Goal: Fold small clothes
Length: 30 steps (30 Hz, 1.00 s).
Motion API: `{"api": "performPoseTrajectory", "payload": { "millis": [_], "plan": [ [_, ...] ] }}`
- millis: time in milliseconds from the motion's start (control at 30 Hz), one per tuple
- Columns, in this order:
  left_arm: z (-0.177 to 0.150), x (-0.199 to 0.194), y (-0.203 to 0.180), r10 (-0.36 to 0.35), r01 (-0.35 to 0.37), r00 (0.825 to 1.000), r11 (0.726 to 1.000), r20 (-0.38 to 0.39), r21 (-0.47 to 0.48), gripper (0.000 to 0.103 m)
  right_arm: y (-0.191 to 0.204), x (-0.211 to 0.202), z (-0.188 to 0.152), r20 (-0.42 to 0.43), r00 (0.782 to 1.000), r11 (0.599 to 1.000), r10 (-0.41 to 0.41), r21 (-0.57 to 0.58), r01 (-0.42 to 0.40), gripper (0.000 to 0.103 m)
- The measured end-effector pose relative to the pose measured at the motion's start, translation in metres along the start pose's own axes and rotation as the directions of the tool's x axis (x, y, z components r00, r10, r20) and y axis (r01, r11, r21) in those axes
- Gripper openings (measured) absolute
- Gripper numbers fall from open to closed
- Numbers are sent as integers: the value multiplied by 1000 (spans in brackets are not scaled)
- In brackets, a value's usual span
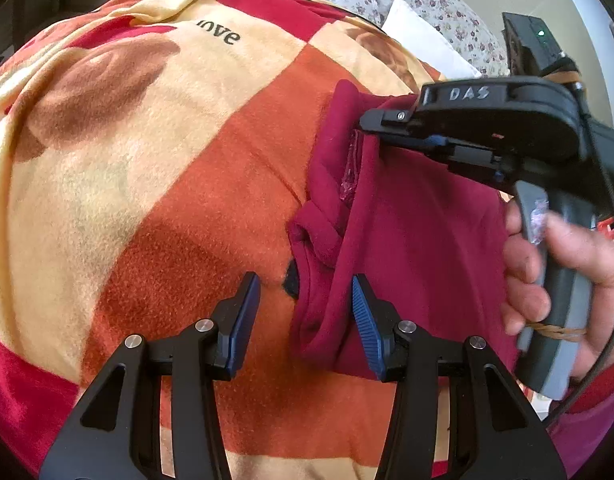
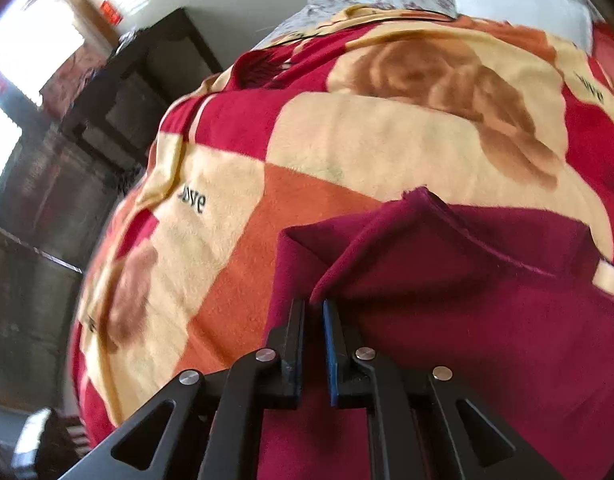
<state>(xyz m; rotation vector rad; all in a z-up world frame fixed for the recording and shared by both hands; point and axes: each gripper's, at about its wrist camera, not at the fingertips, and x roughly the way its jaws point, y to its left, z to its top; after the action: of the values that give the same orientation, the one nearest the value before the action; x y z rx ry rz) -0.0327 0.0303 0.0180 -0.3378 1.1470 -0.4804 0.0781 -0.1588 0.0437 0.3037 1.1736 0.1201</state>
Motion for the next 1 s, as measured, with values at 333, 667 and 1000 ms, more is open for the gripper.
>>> {"api": "performPoseTrajectory", "payload": {
  "millis": [333, 667, 1000],
  "plan": [
    [-2, 2, 1, -14, 14, 1000, 1000, -4, -8, 48, 43, -8, 4, 35, 971, 958, -238, -157, 240, 45],
    [-3, 5, 8, -35, 35, 999, 999, 9, -20, 55, 22, 15, 11, -23, 963, 961, -268, -78, 265, 49],
    [-8, 5, 4, -38, 38, 999, 999, 18, 5, 60, 24, 41, 13, -12, 940, 934, -340, -125, 336, 72]
  ]
}}
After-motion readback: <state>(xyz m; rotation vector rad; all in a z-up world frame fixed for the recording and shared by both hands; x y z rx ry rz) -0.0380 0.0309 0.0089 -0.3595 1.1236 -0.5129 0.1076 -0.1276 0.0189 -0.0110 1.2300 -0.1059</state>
